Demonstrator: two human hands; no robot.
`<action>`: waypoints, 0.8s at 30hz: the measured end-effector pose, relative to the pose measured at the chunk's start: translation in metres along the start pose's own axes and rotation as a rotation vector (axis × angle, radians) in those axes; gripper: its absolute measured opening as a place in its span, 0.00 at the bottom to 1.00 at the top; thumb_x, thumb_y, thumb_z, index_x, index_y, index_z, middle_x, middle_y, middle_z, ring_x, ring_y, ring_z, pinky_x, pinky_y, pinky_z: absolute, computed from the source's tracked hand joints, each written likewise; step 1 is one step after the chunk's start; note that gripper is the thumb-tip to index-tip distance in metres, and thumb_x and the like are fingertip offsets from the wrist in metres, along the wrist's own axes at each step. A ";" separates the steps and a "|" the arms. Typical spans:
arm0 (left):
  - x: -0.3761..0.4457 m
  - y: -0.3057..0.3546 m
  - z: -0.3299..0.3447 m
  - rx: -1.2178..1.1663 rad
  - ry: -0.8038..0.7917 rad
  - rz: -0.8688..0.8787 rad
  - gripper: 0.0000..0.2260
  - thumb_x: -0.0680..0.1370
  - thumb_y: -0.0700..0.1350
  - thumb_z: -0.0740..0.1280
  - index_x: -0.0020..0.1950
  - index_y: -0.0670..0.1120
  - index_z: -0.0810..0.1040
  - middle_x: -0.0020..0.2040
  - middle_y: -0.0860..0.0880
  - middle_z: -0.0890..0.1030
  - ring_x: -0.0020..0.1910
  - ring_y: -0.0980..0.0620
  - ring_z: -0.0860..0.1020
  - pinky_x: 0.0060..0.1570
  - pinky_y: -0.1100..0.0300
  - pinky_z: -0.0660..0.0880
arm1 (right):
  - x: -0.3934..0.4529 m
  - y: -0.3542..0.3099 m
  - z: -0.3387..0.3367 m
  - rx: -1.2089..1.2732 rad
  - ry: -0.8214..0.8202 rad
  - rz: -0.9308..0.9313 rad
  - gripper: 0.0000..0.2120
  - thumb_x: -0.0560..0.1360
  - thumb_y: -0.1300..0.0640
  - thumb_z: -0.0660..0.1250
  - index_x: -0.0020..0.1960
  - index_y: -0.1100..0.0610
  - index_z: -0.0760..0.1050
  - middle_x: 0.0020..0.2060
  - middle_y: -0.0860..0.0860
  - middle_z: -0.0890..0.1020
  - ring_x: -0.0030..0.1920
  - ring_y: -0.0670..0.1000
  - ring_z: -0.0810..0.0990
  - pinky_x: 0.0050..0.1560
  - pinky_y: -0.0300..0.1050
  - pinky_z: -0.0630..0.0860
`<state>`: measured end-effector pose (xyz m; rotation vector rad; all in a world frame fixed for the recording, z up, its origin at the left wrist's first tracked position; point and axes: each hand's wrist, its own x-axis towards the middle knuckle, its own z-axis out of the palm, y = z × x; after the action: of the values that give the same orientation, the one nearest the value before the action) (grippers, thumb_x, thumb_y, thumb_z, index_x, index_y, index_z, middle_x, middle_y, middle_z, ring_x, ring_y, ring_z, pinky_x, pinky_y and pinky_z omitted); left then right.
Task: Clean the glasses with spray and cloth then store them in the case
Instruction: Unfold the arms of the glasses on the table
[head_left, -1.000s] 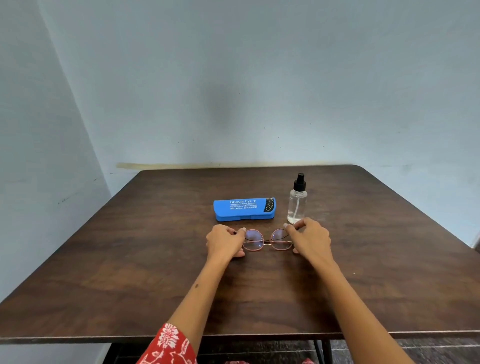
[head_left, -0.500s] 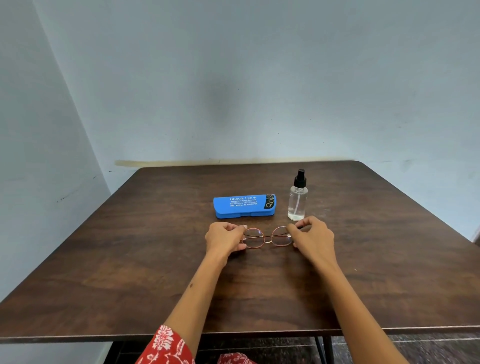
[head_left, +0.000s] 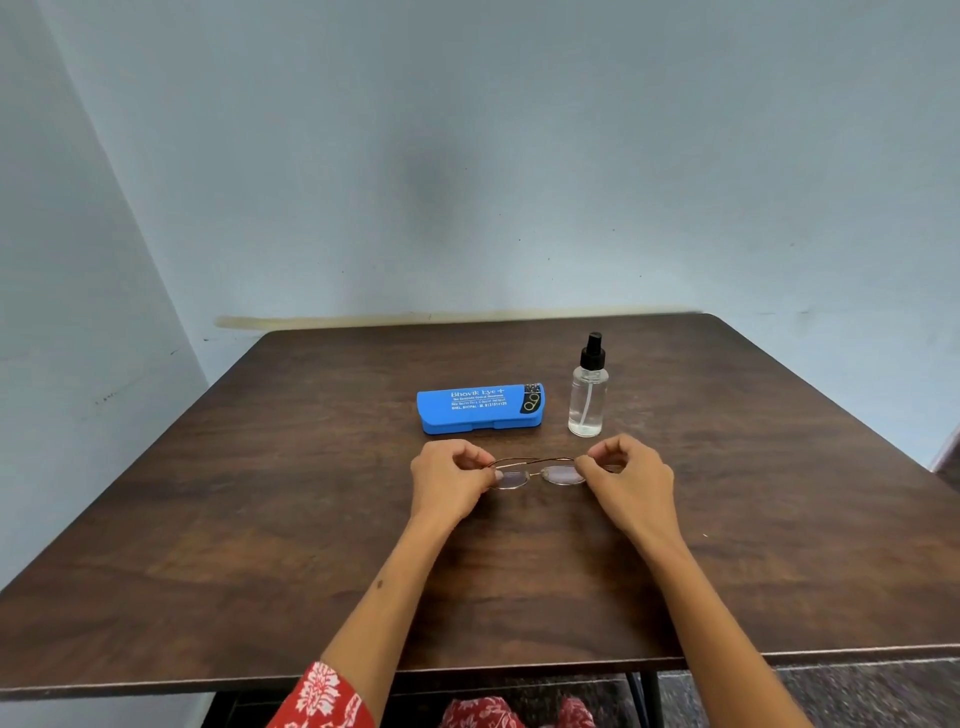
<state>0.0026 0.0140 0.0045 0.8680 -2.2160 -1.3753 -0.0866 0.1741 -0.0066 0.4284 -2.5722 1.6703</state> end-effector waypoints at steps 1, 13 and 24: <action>-0.001 0.000 0.001 0.053 -0.002 0.056 0.05 0.69 0.41 0.76 0.40 0.48 0.81 0.39 0.51 0.82 0.41 0.55 0.80 0.41 0.64 0.77 | 0.001 0.001 0.001 -0.009 -0.004 -0.021 0.04 0.68 0.58 0.71 0.41 0.56 0.78 0.37 0.47 0.81 0.41 0.44 0.79 0.42 0.36 0.70; -0.006 -0.015 0.005 0.120 0.079 0.319 0.04 0.70 0.41 0.75 0.42 0.48 0.83 0.36 0.59 0.80 0.37 0.66 0.77 0.38 0.79 0.70 | -0.006 0.004 0.021 -0.419 0.001 -0.323 0.08 0.70 0.50 0.68 0.46 0.52 0.76 0.40 0.46 0.79 0.43 0.48 0.75 0.41 0.43 0.71; -0.002 -0.019 0.008 0.169 0.090 0.402 0.05 0.70 0.40 0.74 0.44 0.47 0.83 0.41 0.55 0.82 0.41 0.64 0.78 0.42 0.77 0.71 | -0.002 0.014 0.037 -0.647 0.013 -0.763 0.17 0.74 0.49 0.55 0.53 0.52 0.78 0.44 0.49 0.79 0.45 0.50 0.76 0.43 0.44 0.73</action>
<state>0.0052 0.0145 -0.0165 0.4862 -2.2995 -0.9559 -0.0845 0.1470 -0.0351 1.1207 -2.2835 0.5622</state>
